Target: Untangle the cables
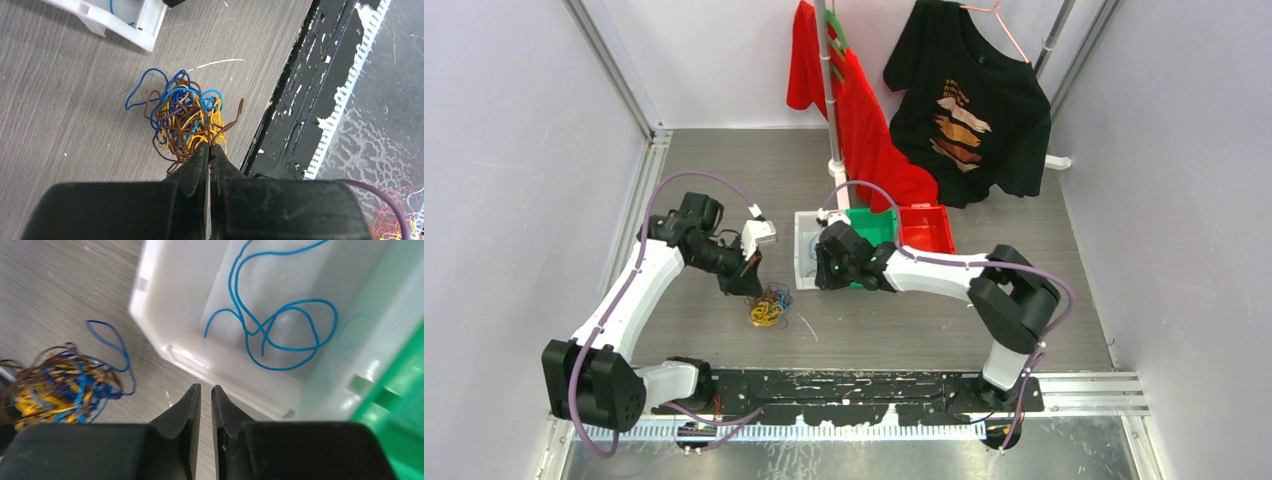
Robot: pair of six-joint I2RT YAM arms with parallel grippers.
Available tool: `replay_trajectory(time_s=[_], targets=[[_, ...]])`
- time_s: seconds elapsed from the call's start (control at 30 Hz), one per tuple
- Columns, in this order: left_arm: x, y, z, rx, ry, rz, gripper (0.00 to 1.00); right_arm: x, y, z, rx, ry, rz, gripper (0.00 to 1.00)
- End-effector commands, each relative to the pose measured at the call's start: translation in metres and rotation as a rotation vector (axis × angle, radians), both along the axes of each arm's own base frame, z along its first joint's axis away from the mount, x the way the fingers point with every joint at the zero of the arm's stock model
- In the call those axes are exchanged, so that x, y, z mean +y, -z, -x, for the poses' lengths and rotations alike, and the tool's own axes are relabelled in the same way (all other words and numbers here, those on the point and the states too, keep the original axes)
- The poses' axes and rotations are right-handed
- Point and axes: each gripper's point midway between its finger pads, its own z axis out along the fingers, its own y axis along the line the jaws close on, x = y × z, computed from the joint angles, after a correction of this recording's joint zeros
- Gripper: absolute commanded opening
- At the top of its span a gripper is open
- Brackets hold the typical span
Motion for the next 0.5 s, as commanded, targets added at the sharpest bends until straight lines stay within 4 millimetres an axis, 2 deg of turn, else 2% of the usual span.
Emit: replay_trajectory(time_s=[0.0,0.07,0.17,0.3,0.37,0.47], targets=[[0.0,-0.021,0.002,-0.085,0.054,0.02,0.0,0.023,0.007,-0.002,0.043,-0.068,-0.025,0.19],[0.0,-0.024,0.004,-0.102,0.071,0.024,0.0,0.029,0.015,-0.007,0.063,-0.079,-0.009,0.18],[0.0,-0.029,0.008,-0.129,0.099,0.034,0.0,0.038,0.017,-0.022,0.051,-0.069,-0.01,0.17],[-0.001,-0.035,0.014,-0.184,0.153,0.052,0.0,0.046,0.003,-0.041,0.022,-0.04,-0.046,0.18],[-0.002,-0.038,0.018,-0.202,0.173,0.06,0.0,0.048,-0.008,-0.038,0.003,-0.047,-0.073,0.24],[-0.002,-0.041,0.021,-0.207,0.187,0.066,0.0,0.045,-0.021,-0.023,-0.022,-0.062,-0.129,0.49]])
